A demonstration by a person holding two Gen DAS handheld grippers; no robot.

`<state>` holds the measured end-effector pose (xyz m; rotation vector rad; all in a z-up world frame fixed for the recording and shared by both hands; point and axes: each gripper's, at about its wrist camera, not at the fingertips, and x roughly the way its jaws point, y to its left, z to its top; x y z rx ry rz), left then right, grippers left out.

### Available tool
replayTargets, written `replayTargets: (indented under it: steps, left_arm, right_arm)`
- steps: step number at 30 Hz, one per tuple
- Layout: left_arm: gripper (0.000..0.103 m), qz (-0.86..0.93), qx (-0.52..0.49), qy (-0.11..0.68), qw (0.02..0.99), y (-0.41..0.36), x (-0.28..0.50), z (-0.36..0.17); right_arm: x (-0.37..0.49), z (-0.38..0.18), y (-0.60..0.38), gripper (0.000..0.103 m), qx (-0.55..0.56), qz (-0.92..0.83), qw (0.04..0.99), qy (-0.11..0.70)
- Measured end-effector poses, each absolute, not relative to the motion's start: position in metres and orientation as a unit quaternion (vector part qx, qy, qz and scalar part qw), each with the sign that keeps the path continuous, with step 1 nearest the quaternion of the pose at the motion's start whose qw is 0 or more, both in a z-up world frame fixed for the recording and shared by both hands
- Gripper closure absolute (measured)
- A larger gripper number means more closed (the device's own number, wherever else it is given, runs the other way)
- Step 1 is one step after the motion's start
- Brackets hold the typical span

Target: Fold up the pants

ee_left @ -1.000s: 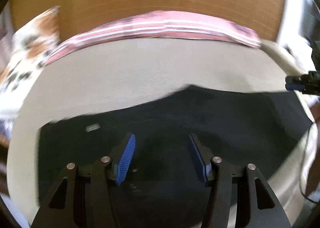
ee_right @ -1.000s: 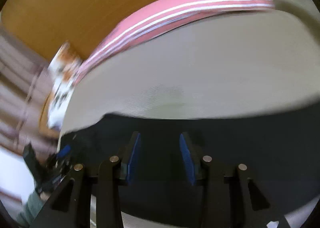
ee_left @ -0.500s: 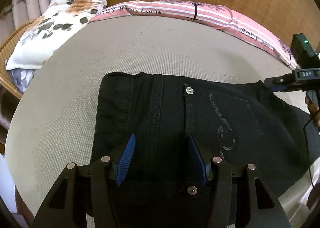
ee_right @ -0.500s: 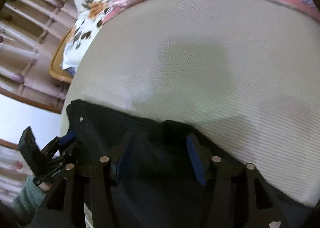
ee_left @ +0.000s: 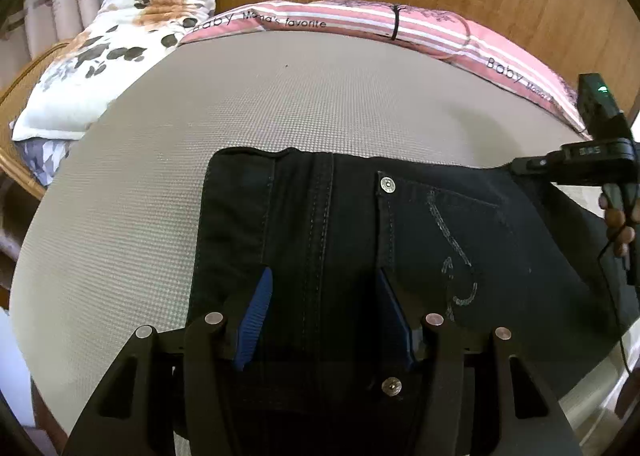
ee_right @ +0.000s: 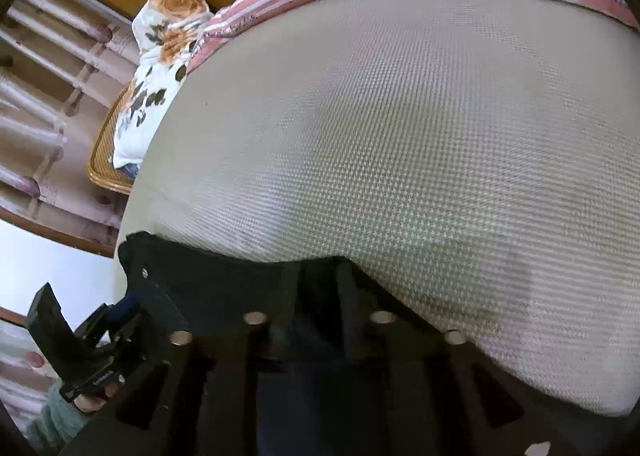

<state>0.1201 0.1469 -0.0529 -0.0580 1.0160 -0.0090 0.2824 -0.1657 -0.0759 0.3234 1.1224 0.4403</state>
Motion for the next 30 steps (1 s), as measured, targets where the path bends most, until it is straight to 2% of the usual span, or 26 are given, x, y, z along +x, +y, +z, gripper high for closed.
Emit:
replayTargets:
  steps: [2, 3, 10, 16, 20, 22, 23, 24, 25, 30]
  left_arm:
    - [0.047, 0.008, -0.021, 0.473, 0.881, 0.141, 0.118, -0.041]
    - [0.047, 0.011, -0.009, 0.462, 0.887, 0.136, 0.116, -0.034]
    - [0.044, -0.076, 0.037, 0.426, 0.901, 0.07, 0.124, -0.01]
    - [0.044, -0.207, 0.081, 0.43, 0.875, -0.033, 0.153, -0.032]
    - [0.044, -0.26, 0.076, 0.453, 0.849, -0.089, 0.179, -0.054]
    - [0.044, -0.267, 0.076, 0.465, 0.841, -0.106, 0.194, -0.064]
    - [0.044, -0.262, 0.077, 0.47, 0.839, -0.11, 0.2, -0.068]
    - [0.044, -0.256, 0.074, 0.478, 0.837, -0.112, 0.207, -0.073]
    - [0.044, -0.247, 0.07, 0.487, 0.835, -0.112, 0.218, -0.08]
    - [0.044, -0.226, 0.049, 0.495, 0.838, -0.1, 0.236, -0.09]
  right_arm:
    - [0.272, -0.057, -0.174, 0.058, 0.151, 0.189, 0.83, 0.503]
    - [0.265, -0.048, -0.178, 0.057, 0.155, 0.188, 0.836, 0.491]
    - [0.195, -0.025, -0.241, 0.056, 0.185, 0.137, 0.849, 0.477]
    - [0.125, -0.045, -0.337, 0.055, 0.273, 0.048, 0.84, 0.467]
    - [0.074, -0.068, -0.412, 0.055, 0.335, -0.03, 0.826, 0.453]
    - [0.053, -0.08, -0.447, 0.055, 0.352, -0.076, 0.819, 0.447]
    - [0.046, -0.084, -0.459, 0.057, 0.356, -0.091, 0.817, 0.444]
    - [0.035, -0.087, -0.477, 0.063, 0.363, -0.109, 0.816, 0.436]
    - [0.024, -0.089, -0.497, 0.064, 0.382, -0.117, 0.816, 0.417]
    - [-0.003, -0.081, -0.549, 0.058, 0.371, -0.21, 0.813, 0.396]
